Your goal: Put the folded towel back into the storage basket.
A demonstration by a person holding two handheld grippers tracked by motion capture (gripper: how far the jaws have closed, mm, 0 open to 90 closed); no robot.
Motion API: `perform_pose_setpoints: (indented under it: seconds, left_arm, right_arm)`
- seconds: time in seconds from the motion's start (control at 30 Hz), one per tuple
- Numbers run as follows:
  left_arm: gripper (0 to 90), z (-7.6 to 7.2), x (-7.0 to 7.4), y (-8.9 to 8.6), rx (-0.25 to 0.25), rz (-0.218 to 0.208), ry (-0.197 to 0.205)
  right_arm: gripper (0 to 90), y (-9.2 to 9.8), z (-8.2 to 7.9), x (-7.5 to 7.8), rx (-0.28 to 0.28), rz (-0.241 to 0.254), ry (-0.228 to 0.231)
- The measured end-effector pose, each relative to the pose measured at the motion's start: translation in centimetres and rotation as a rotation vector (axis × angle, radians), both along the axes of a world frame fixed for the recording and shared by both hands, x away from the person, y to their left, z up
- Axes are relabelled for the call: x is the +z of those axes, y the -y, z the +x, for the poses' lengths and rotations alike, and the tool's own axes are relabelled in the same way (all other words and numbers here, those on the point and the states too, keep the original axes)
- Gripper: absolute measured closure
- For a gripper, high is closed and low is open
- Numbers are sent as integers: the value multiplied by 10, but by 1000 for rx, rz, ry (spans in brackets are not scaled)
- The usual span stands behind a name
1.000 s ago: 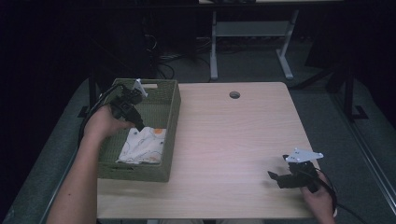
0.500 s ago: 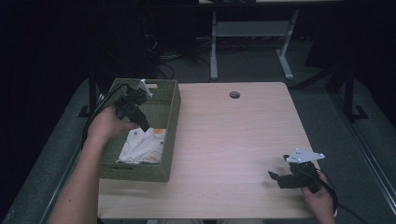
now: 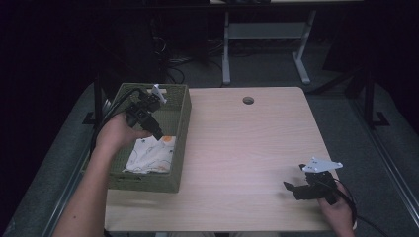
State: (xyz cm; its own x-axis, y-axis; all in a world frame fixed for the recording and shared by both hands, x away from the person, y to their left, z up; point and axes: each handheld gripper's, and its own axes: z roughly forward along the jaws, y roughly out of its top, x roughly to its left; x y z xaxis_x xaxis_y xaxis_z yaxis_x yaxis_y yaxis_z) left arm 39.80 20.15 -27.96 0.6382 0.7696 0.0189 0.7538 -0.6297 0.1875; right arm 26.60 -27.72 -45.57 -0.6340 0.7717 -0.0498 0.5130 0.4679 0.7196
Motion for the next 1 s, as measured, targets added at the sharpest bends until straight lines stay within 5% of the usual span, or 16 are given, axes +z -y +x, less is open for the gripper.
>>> perform_pose_setpoints:
  seconds: [1.0]
  left_arm:
    - [438,-10,8,22,-40,-15,23]
  right_arm:
    - [138,1,0,1,-1,1,5]
